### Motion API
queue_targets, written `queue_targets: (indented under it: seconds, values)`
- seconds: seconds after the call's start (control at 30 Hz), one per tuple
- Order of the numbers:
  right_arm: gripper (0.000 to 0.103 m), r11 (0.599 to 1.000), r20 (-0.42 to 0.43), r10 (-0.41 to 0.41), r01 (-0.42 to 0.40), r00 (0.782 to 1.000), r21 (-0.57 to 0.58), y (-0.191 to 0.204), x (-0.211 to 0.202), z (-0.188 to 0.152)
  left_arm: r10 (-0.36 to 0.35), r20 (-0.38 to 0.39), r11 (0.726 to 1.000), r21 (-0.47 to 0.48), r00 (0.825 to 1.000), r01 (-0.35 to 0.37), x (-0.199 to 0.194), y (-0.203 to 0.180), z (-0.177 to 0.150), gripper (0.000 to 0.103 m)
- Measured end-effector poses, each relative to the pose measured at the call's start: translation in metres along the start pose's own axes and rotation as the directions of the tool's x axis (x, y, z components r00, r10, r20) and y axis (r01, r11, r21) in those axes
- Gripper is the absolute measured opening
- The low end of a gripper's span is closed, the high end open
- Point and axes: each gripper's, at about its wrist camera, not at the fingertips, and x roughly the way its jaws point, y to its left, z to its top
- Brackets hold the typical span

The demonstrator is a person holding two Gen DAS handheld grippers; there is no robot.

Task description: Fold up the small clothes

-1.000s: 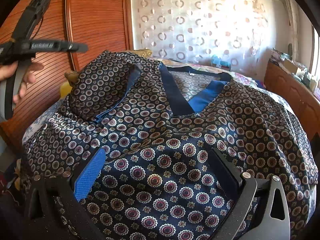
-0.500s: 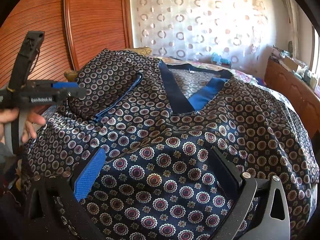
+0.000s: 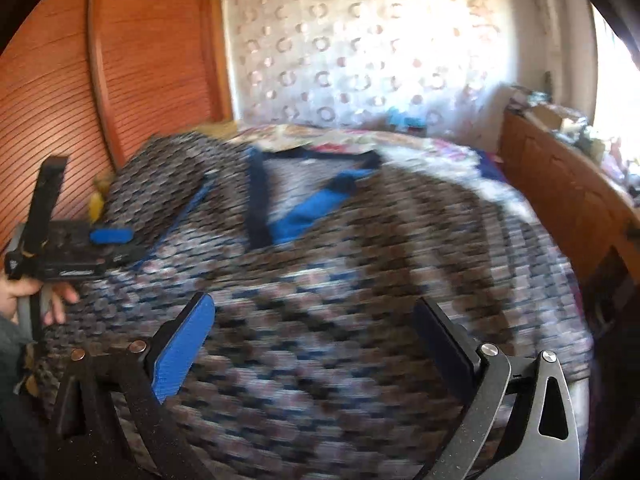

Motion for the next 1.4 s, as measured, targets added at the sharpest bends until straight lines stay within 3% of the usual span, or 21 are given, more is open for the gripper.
queue_targets:
  seconds: [0.13,0.2,0.3,0.43,0.6,0.83,1.07,1.3,1.4]
  values:
    - [0.089,0.995,-0.027,-0.094,0.095,0.995,0.025,-0.054,-0.006,0.001,-0.005,0.000,1.000,-0.003,1.000,0.005,0.000,0.002,0.000,0.052]
    - [0.077,0.989,-0.059,-0.136,0.139,0.989,0.048,-0.082,-0.006,-0.004,-0.007,-0.001,1.000,-0.001,1.000,0.007,0.000,0.001,-0.001,0.053]
    - [0.068,0.976,-0.107,-0.193,0.202,0.975,0.087,-0.122,-0.006,-0.016,-0.014,-0.002,1.000,-0.002,1.000,0.014,0.000,0.002,-0.001,0.054]
    - [0.066,0.955,-0.148,-0.239,0.260,0.960,0.143,-0.163,-0.014,-0.030,-0.009,-0.002,1.000,0.004,1.000,0.009,0.002,0.001,0.001,0.055]
    - [0.066,0.940,-0.188,-0.237,0.274,0.953,0.202,-0.194,-0.018,-0.048,-0.008,-0.002,1.000,0.005,1.000,0.008,0.003,0.000,0.001,0.056]
    - [0.055,0.932,-0.233,-0.153,0.218,0.960,0.290,-0.210,-0.011,-0.065,-0.006,-0.003,1.000,0.005,1.000,0.006,0.003,0.000,0.001,0.057]
    - [0.036,0.932,-0.213,-0.095,0.162,0.973,0.323,-0.213,-0.015,-0.067,-0.004,-0.004,1.000,0.008,1.000,0.004,0.002,0.001,0.001,0.057]
    - [0.010,0.950,-0.218,-0.200,0.244,0.955,0.194,-0.195,-0.013,-0.061,-0.001,-0.005,1.000,0.010,1.000,0.002,0.003,0.001,0.001,0.059]
    - [0.005,0.950,-0.201,-0.228,0.262,0.953,0.168,-0.193,-0.016,-0.060,-0.001,-0.005,1.000,0.001,1.000,0.001,0.003,0.002,0.001,0.059]
